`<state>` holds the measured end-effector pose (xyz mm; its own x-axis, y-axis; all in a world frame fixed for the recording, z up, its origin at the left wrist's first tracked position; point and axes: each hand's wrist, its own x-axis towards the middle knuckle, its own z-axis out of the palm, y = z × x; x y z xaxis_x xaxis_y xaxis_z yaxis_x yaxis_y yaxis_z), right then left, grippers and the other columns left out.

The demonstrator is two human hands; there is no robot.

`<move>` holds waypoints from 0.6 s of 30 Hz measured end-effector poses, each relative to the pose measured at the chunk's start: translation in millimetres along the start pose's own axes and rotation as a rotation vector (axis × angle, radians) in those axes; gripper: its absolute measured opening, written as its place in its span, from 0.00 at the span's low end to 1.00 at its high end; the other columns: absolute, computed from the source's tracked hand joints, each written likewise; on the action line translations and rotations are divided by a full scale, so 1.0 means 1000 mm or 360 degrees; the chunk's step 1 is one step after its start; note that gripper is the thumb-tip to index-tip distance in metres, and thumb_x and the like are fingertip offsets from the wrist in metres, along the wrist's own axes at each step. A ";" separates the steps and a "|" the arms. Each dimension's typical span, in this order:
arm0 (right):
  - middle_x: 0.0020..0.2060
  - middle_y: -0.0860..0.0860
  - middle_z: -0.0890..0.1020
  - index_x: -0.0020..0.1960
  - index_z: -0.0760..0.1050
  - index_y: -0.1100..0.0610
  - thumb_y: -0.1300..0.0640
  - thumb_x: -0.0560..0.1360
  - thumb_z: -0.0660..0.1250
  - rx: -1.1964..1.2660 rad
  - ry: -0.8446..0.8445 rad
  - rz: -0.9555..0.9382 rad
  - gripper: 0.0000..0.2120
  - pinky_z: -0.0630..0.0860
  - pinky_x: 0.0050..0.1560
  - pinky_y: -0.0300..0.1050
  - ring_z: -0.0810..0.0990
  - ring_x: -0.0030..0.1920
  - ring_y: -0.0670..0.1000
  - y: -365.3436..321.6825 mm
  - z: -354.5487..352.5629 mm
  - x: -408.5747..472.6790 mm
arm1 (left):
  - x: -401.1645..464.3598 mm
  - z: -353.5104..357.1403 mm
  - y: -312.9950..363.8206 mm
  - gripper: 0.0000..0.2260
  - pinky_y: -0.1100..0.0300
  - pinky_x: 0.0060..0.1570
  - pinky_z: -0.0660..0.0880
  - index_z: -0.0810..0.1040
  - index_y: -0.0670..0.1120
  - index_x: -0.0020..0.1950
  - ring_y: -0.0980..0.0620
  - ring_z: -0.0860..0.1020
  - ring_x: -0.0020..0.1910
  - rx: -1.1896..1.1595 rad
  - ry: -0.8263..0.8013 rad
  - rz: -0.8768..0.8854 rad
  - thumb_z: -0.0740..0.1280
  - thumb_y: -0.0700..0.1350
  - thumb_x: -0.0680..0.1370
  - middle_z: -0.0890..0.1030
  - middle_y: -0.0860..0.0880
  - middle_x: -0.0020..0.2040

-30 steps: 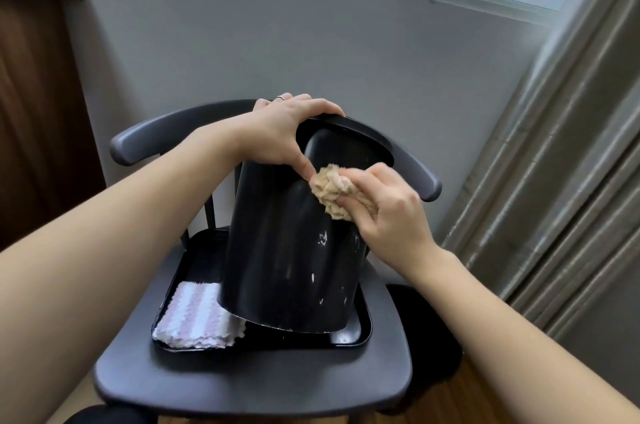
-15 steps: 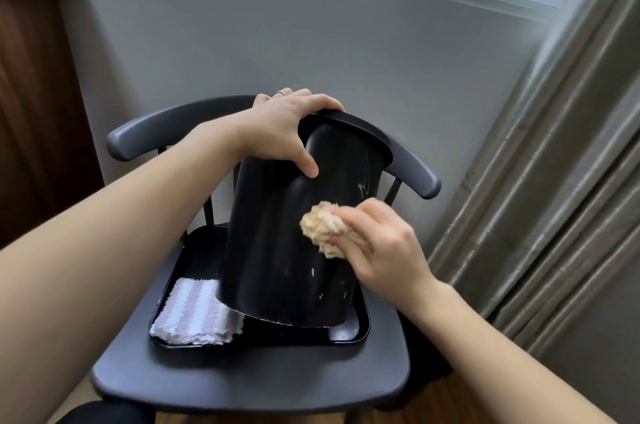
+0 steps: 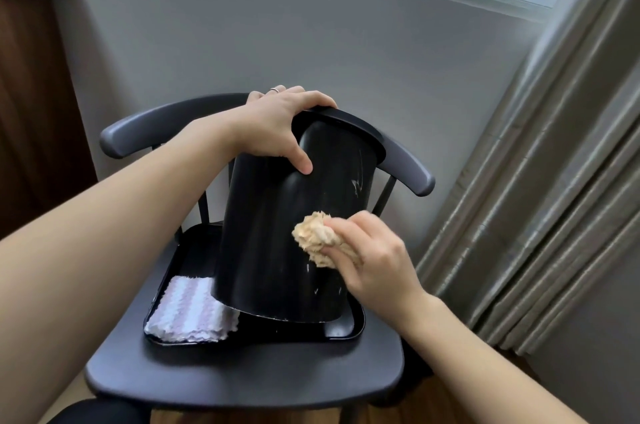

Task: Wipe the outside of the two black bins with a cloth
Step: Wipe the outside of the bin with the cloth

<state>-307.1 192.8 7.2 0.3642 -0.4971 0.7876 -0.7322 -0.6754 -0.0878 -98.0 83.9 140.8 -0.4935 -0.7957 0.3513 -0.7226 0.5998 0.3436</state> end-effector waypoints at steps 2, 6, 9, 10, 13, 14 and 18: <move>0.41 0.54 0.78 0.56 0.82 0.61 0.59 0.74 0.74 -0.0006 -0.0095 -0.0084 0.12 0.79 0.36 0.51 0.78 0.39 0.56 -0.002 0.002 -0.010 | 0.000 0.000 -0.001 0.42 0.57 0.67 0.54 0.67 0.66 0.71 0.58 0.60 0.63 -0.0005 -0.0008 0.0007 0.83 0.50 0.63 0.69 0.64 0.54; 0.41 0.54 0.78 0.56 0.82 0.61 0.58 0.75 0.72 -0.0104 -0.0065 -0.0062 0.11 0.79 0.37 0.52 0.77 0.40 0.57 0.000 -0.003 0.004 | -0.001 0.000 -0.002 0.42 0.58 0.63 0.54 0.67 0.67 0.71 0.58 0.59 0.60 -0.0016 -0.0003 -0.0009 0.84 0.50 0.63 0.68 0.66 0.52; 0.42 0.53 0.78 0.56 0.81 0.60 0.58 0.75 0.72 -0.0086 0.0064 0.0117 0.11 0.78 0.44 0.51 0.78 0.42 0.56 0.001 -0.002 0.018 | -0.001 0.000 0.000 0.42 0.58 0.63 0.54 0.67 0.66 0.72 0.59 0.59 0.58 -0.0005 0.0002 -0.0010 0.84 0.50 0.63 0.68 0.65 0.52; 0.42 0.53 0.78 0.56 0.81 0.60 0.58 0.75 0.72 -0.0067 0.0065 0.0123 0.11 0.78 0.44 0.51 0.78 0.42 0.56 -0.001 -0.001 0.016 | -0.001 0.000 0.001 0.42 0.58 0.64 0.54 0.67 0.66 0.72 0.59 0.59 0.58 -0.0004 0.0002 -0.0010 0.84 0.50 0.63 0.68 0.65 0.52; 0.41 0.54 0.78 0.56 0.82 0.61 0.59 0.74 0.73 -0.0004 -0.0053 -0.0013 0.12 0.78 0.38 0.52 0.77 0.40 0.56 -0.005 0.002 -0.002 | -0.001 0.000 0.001 0.42 0.59 0.62 0.53 0.67 0.66 0.72 0.61 0.58 0.56 -0.0022 0.0001 -0.0018 0.83 0.49 0.64 0.69 0.65 0.52; 0.41 0.54 0.78 0.56 0.82 0.60 0.59 0.74 0.74 -0.0010 -0.0109 -0.0065 0.12 0.78 0.36 0.51 0.77 0.40 0.56 -0.006 0.002 -0.008 | -0.001 0.000 0.001 0.42 0.59 0.62 0.53 0.67 0.67 0.72 0.62 0.57 0.55 -0.0027 0.0001 -0.0021 0.83 0.49 0.64 0.69 0.66 0.51; 0.41 0.53 0.79 0.56 0.82 0.60 0.58 0.74 0.74 -0.0075 -0.0083 -0.0077 0.12 0.79 0.38 0.51 0.77 0.39 0.56 -0.003 -0.001 -0.003 | -0.001 -0.001 -0.002 0.42 0.59 0.62 0.54 0.67 0.67 0.72 0.61 0.58 0.56 -0.0026 -0.0004 -0.0028 0.83 0.49 0.64 0.69 0.67 0.51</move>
<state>-306.7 196.5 5.2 0.4285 -0.4932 0.7571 -0.7389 -0.6735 -0.0206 -95.9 83.9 140.6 -0.4817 -0.8064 0.3431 -0.7233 0.5869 0.3639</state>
